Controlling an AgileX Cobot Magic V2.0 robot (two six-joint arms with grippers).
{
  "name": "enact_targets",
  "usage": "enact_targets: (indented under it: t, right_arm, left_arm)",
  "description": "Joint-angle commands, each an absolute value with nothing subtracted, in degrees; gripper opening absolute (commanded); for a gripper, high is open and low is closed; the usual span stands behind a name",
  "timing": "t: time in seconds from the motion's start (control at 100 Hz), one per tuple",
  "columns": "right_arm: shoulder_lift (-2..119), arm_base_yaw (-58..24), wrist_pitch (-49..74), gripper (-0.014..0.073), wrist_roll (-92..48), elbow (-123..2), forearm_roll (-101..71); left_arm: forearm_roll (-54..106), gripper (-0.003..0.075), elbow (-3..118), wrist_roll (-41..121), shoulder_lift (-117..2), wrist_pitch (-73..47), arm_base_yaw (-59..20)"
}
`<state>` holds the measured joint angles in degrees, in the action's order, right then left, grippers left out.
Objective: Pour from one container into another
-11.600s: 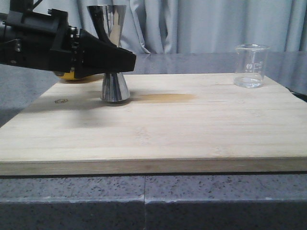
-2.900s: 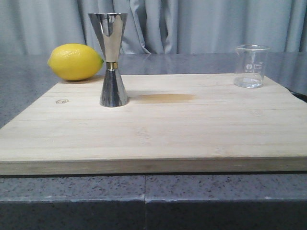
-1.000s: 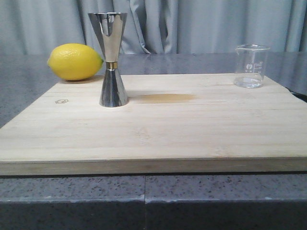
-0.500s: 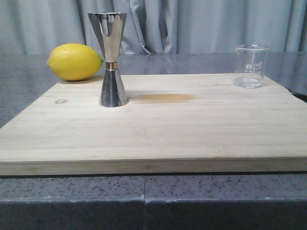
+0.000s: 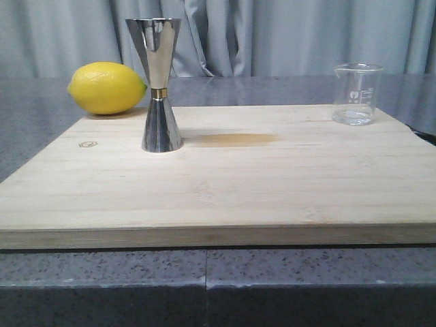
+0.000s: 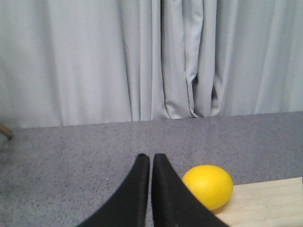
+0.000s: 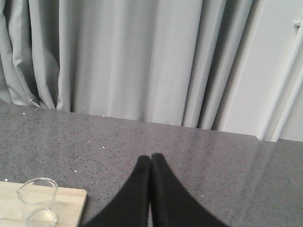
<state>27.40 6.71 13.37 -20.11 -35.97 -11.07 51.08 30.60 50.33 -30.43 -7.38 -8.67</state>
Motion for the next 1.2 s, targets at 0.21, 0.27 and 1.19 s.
enact_targets:
  t: [0.21,0.27,1.19]
  right_arm:
    - [27.3,7.0,8.6,-0.0064,-20.5,-38.1,-10.7]
    - [27.3,7.0,8.6,-0.0064,-20.5,-38.1,-10.7]
    - [27.3,7.0,8.6,-0.0064,-20.5,-38.1,-10.7]
  left_arm:
    - [-1.6,-0.0019,21.1,-5.7,-19.6,-5.5,-9.2]
    - [-4.1,-0.0019,17.5,-8.0,-17.2,-3.0,-9.2]
    - [-6.4,-0.0019,-1.9,-13.2,1.6,5.2,-1.7]
